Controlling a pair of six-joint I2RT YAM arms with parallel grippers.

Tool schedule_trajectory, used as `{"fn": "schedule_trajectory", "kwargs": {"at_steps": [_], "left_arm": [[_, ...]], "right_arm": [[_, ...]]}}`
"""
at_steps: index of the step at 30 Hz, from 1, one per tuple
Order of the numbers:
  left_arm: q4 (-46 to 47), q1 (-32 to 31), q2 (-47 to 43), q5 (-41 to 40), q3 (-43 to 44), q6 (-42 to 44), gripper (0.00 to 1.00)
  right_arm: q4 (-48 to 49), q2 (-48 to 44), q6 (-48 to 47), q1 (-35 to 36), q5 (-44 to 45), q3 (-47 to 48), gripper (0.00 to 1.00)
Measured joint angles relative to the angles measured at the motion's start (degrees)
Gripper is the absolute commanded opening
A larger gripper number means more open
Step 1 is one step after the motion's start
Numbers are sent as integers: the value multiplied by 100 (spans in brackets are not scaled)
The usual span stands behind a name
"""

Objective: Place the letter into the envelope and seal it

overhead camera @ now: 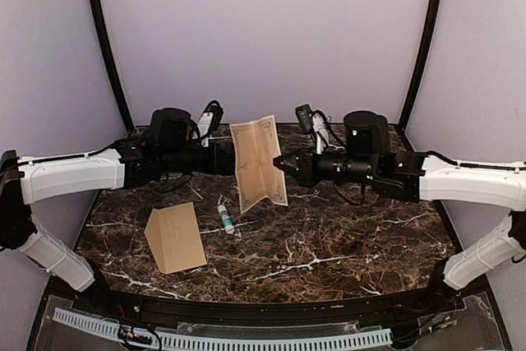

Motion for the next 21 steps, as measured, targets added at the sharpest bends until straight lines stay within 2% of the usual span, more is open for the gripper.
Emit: {"fn": "schedule_trajectory", "kwargs": {"at_steps": [4, 11, 21], "left_arm": [[-184, -72, -2, -181, 17, 31, 85], [-101, -356, -9, 68, -72, 348, 82], [339, -673, -603, 422, -839, 1578, 89]], "right_arm": [[457, 122, 125, -138, -188, -321, 0], [1340, 321, 337, -413, -896, -708, 0], [1982, 385, 522, -658, -2124, -957, 0]]}}
